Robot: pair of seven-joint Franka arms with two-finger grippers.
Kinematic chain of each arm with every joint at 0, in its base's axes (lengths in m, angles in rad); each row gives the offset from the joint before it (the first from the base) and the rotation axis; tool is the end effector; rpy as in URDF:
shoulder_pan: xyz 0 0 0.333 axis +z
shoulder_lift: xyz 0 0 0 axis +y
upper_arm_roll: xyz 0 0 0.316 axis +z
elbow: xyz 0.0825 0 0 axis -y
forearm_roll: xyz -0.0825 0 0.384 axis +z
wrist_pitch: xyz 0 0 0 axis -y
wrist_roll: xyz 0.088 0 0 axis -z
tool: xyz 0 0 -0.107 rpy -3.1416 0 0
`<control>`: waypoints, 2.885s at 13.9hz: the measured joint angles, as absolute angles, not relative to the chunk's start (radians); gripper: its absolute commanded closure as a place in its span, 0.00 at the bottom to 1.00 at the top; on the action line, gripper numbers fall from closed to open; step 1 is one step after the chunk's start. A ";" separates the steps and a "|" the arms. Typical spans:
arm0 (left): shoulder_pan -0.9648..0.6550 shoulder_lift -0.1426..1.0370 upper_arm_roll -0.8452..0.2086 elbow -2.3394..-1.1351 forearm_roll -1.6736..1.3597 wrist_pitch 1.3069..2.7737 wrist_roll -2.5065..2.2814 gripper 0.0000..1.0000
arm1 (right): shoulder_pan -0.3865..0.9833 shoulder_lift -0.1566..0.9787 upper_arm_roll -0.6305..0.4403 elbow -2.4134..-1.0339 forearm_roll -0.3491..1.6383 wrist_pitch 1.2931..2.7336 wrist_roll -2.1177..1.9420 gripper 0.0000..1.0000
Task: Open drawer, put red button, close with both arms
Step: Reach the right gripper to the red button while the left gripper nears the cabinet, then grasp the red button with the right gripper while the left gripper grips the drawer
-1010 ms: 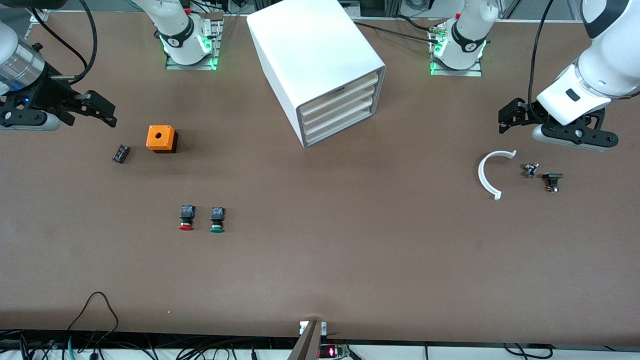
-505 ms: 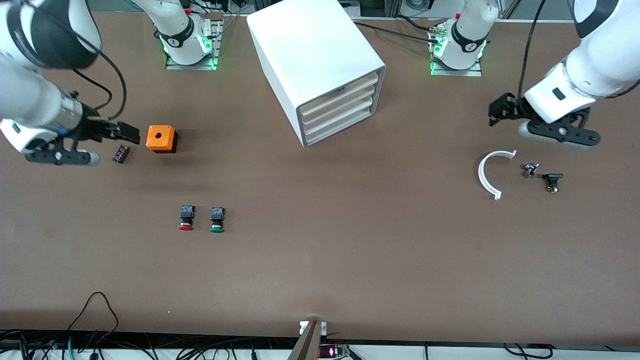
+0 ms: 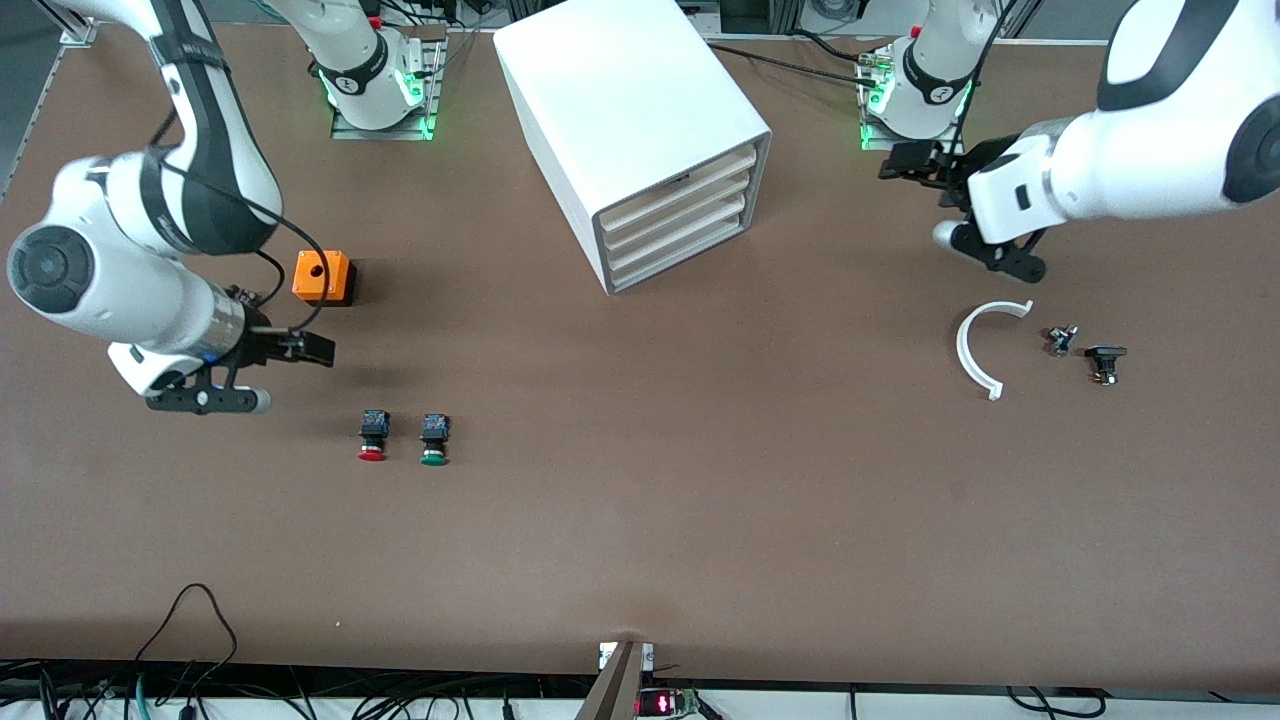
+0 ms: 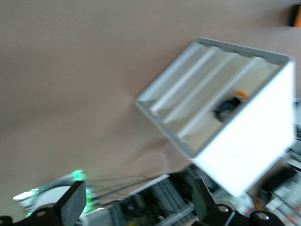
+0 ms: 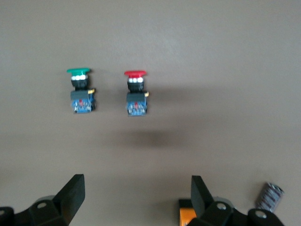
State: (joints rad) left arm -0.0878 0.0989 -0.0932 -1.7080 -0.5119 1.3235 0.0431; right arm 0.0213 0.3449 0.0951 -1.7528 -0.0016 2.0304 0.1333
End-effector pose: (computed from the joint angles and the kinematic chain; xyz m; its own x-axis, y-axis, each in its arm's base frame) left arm 0.5183 -0.1553 0.5105 0.8535 -0.3196 -0.4115 -0.0801 -0.8609 0.5025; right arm 0.6347 0.0694 0.3689 0.9974 -0.0199 -0.0693 -0.0214 -0.9995 -0.0217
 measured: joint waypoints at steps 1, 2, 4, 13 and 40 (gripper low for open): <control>-0.088 0.128 -0.093 -1.708 -0.571 1.323 0.044 0.00 | 0.024 0.374 0.095 -1.753 -0.002 2.078 0.133 0.00; -0.088 0.158 -0.094 -1.708 -0.627 1.323 0.049 0.00 | 0.030 0.402 0.096 -1.754 -0.002 2.130 0.133 0.00; -0.090 0.219 -0.094 -1.707 -0.708 1.332 0.118 0.00 | 0.046 0.455 0.096 -1.766 -0.002 2.245 0.133 0.00; -0.109 0.370 -0.146 -1.984 -1.018 1.662 0.731 0.00 | 0.044 0.630 0.088 -1.848 -0.005 2.589 0.117 0.04; -0.114 0.360 -0.247 -2.360 -1.336 1.787 1.190 0.58 | 0.075 0.623 0.092 -1.412 -0.005 1.955 0.297 1.00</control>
State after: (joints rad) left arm -0.1137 0.3597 -0.2465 -2.3601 -1.3360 1.7872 1.1905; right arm 0.0754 0.6228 0.0922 -1.4120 -0.0049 1.9546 0.2972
